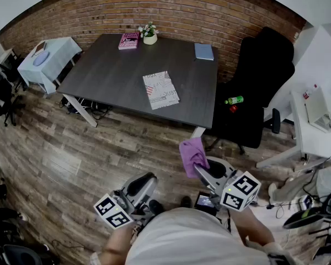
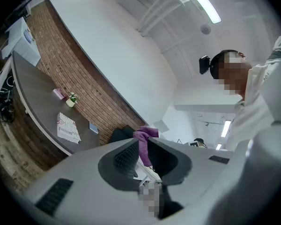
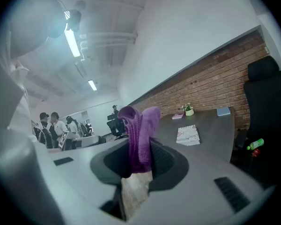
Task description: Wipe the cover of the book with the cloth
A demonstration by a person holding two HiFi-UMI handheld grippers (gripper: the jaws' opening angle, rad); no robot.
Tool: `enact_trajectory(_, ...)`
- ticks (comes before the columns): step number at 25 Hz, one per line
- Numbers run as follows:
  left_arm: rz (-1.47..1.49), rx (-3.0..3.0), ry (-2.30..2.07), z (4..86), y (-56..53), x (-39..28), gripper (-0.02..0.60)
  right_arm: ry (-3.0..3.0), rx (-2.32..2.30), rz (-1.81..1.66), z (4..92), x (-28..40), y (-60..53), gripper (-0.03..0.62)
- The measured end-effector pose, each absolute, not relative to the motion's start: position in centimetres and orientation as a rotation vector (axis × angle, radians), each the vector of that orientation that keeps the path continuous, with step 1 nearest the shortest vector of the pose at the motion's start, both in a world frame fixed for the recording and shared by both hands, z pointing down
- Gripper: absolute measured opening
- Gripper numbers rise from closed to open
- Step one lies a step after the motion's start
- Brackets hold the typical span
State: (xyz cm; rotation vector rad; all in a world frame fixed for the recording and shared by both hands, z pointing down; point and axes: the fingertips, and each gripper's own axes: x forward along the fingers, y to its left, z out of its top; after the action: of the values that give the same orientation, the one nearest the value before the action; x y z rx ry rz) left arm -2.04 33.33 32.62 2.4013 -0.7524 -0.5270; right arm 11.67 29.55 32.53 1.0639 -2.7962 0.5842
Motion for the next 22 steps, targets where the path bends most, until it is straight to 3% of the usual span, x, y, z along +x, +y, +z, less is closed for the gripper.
enact_trajectory(22, -0.460, 2.408, -0.806, 33.1, 32.5, 4.4, 0.063, -2.782, 1.003, 0.545, 33.6, 17.2, 28.7, 0.098)
